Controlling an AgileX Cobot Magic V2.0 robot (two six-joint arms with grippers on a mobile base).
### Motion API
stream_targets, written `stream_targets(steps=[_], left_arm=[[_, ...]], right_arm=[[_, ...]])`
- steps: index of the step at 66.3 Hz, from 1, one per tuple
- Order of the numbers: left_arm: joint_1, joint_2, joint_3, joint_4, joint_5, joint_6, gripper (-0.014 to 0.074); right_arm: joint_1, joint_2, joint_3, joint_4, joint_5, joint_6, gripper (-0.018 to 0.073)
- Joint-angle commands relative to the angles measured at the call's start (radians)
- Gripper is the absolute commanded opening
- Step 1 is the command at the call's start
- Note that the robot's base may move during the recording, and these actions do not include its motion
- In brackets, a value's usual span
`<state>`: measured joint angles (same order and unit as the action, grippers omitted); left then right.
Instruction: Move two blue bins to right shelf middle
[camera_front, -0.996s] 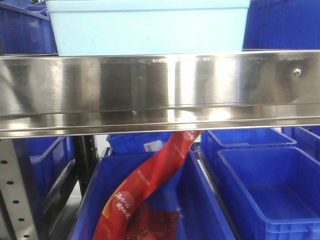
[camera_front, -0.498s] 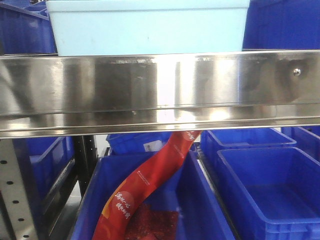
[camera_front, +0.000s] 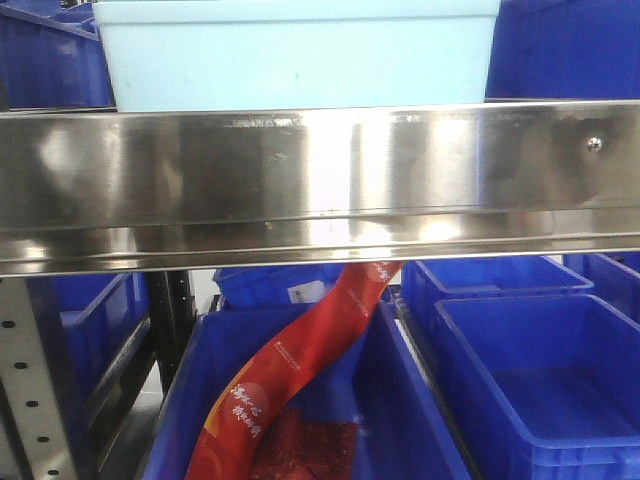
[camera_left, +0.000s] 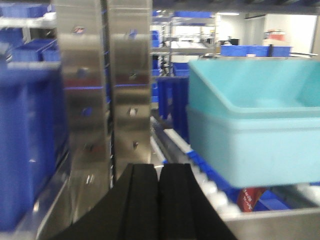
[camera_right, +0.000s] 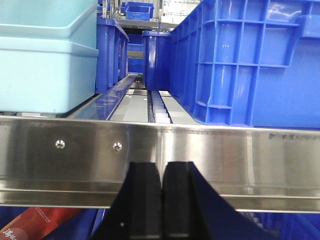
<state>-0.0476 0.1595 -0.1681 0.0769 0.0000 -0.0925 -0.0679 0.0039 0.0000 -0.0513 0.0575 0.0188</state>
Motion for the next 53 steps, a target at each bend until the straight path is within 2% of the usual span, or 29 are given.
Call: stream_targets(steps=[1, 10, 14, 21, 53], left_arm=[[0.019, -0.076, 0.068, 0.002, -0.018, -0.058, -0.0111], [0.025, -0.159, 0.168, 0.009, -0.018, -0.058, -0.0111], [0.025, -0.159, 0.168, 0.009, -0.051, -0.058, -0.0111], [0.023, -0.159, 0.168, 0.009, 0.027, -0.058, -0.0111], [0.023, -0.159, 0.168, 0.009, 0.027, -0.058, -0.0111]], right_arm=[[0.002, -0.004, 0.000, 0.006, -0.025, 0.002, -0.0163], [0.002, -0.004, 0.000, 0.006, -0.025, 0.002, -0.0163], [0.002, -0.004, 0.000, 0.006, -0.025, 0.002, -0.0163], [0.002, -0.004, 0.000, 0.006, -0.025, 0.002, -0.0163], [0.002, -0.004, 0.000, 0.006, -0.028, 0.002, -0.0163]])
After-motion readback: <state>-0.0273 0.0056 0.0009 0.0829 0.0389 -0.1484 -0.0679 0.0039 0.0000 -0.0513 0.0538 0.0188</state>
